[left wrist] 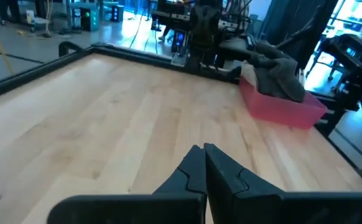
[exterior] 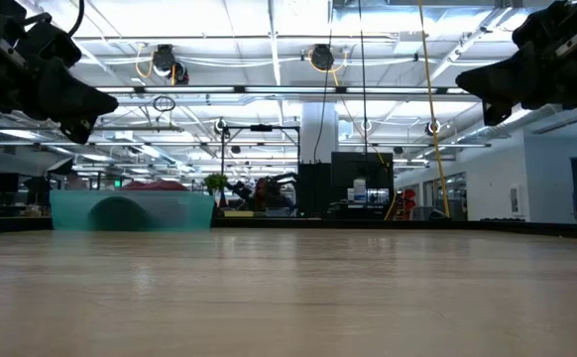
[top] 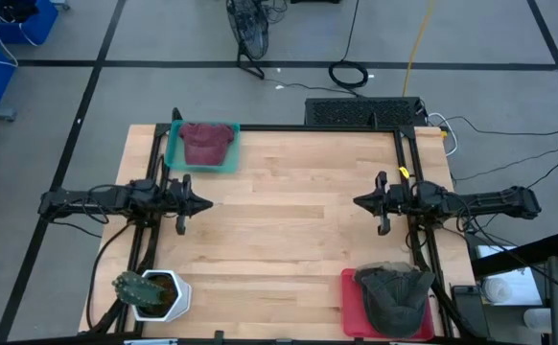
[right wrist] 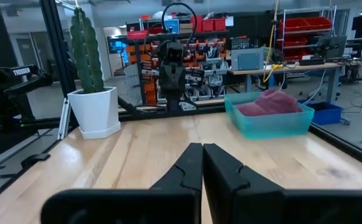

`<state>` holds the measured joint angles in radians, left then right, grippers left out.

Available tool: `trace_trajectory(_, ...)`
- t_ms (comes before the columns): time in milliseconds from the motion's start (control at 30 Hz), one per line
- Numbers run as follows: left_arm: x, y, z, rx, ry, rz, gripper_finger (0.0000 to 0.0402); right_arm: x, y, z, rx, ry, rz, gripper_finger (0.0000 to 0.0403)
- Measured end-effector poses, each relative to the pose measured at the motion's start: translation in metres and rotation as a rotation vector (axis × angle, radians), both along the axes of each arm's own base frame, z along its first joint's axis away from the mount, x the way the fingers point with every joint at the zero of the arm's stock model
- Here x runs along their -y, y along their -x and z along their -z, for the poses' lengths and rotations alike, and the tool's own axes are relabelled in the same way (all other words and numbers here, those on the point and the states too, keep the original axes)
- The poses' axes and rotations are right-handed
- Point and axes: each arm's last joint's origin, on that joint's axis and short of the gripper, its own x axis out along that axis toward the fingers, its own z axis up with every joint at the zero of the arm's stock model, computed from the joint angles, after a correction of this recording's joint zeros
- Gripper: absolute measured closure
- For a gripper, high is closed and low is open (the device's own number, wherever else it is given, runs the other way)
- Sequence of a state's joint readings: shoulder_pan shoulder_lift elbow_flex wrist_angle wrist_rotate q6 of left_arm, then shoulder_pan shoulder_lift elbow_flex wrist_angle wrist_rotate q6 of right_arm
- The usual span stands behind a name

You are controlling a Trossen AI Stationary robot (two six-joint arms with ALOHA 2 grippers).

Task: Pick & Place hat
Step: Return to Home Position

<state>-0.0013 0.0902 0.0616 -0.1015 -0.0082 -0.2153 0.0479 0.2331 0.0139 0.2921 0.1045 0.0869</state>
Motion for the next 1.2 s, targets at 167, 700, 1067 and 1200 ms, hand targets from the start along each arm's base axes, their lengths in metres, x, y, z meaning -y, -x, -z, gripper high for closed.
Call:
trace_trajectory(167,0.0,0.0,-0.003,0.014,-0.035,-0.004,0.0399,0.0,0.002,0.001,-0.006,0.006,0.005,0.0401)
trace_trajectory(700,0.0,-0.004,0.006,0.054,-0.216,0.004,0.0398,0.0,0.002,0.004,-0.038,0.025,0.006,0.0401)
trace_trajectory(1067,0.0,-0.004,0.006,0.054,-0.263,0.008,0.038,0.0,0.002,0.004,-0.037,0.023,0.001,0.0399)
trace_trajectory(1200,0.0,-0.004,0.006,0.054,-0.262,0.008,0.0377,0.0,0.002,0.004,-0.037,0.022,0.001,0.0399)
